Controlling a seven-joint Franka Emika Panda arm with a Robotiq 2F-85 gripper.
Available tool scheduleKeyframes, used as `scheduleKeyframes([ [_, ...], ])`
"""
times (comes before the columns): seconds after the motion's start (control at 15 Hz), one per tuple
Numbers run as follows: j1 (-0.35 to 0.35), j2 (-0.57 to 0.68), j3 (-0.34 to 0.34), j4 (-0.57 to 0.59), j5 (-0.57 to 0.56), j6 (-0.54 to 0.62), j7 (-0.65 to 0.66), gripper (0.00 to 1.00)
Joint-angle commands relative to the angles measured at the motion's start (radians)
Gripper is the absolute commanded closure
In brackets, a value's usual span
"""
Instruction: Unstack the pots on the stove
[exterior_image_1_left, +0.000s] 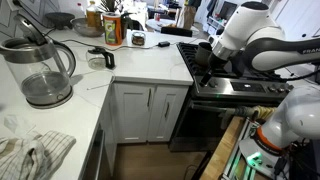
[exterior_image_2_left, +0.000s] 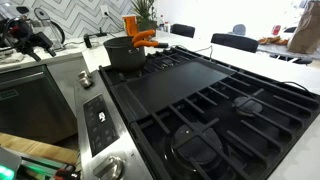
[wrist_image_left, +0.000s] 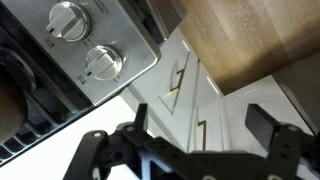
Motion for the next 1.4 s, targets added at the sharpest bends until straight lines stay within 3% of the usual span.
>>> scheduleKeyframes([
  [0.0, 0.016, 0.003, -0.015, -0.002, -0.013, -0.005, 0.01, 0.0],
  [0.67, 0.016, 0.007, -0.015, -0.005, -0.013, -0.005, 0.01, 0.0],
  [0.8, 0.041, -0.034, -0.062, 0.0, 0.017, -0.035, -0.055, 0.0],
  [1.07, 0.0, -0.174, -0.117, 0.011, -0.036, -0.23, -0.109, 0.0],
  [1.33, -0.039, -0.33, -0.215, 0.019, -0.119, -0.339, -0.235, 0.0],
])
